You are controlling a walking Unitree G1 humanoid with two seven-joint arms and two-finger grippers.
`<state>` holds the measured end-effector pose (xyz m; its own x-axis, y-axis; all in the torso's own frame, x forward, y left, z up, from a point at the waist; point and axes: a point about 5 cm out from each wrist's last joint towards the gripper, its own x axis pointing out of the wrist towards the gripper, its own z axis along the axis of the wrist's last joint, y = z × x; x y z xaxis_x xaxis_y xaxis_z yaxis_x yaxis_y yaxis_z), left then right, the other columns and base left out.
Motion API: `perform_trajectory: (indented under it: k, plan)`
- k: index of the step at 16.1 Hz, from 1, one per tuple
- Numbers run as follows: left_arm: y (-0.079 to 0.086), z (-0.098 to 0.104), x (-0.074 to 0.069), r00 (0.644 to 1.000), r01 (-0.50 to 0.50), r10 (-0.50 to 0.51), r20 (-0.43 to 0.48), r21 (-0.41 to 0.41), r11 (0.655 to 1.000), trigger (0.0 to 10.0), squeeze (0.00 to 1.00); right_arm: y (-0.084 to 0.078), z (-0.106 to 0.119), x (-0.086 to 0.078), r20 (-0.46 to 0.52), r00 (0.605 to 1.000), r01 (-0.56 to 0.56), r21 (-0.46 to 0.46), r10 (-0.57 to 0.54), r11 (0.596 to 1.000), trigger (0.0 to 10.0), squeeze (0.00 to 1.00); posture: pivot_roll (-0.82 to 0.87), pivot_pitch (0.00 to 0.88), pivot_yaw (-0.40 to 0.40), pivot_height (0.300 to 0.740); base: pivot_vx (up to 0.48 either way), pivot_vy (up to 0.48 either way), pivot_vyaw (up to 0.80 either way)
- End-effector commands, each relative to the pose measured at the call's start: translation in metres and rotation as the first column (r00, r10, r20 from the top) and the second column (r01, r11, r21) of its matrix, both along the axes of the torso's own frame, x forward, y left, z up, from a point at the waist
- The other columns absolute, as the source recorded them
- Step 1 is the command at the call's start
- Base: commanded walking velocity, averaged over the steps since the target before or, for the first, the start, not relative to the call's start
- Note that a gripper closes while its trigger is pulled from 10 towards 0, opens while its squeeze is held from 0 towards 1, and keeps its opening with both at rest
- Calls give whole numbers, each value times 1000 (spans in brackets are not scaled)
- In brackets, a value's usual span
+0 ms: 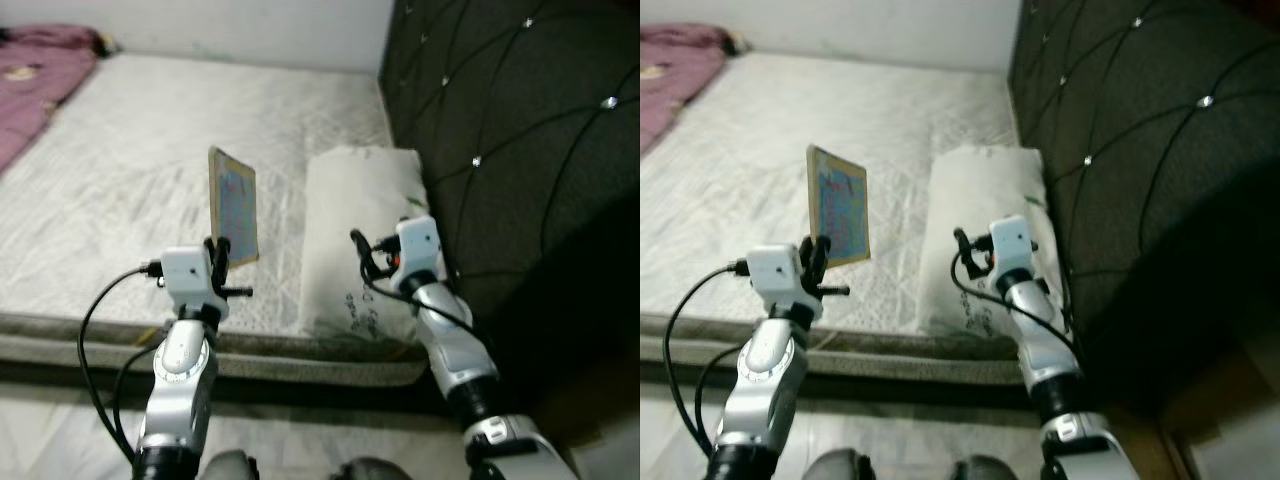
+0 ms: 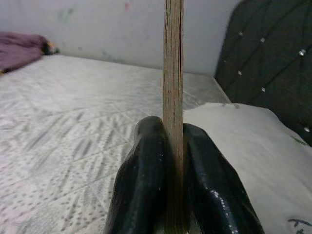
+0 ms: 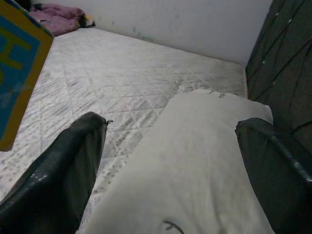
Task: Clean up the room
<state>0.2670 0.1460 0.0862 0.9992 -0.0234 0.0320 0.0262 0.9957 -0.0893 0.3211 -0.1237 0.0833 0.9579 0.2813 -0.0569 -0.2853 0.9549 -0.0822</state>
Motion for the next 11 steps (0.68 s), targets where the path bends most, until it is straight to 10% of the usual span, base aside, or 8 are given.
perform_trajectory:
  k: [1, 11]
  plan:
    - [-2, 12, 3, 998, 14, -14, 64, -7, 1000, 10000, 0, 0, 4, 2, 17, 1000, -2, -2, 2, 1000, 10000, 0, 6, 0, -45, 740, 0, 0, 0]
    - [-2, 12, 4, 998, 19, -19, 65, -11, 1000, 10000, 0, 0, 4, 3, 23, 1000, -4, -13, 4, 1000, 10000, 0, 5, 0, -44, 740, 222, 0, 92]
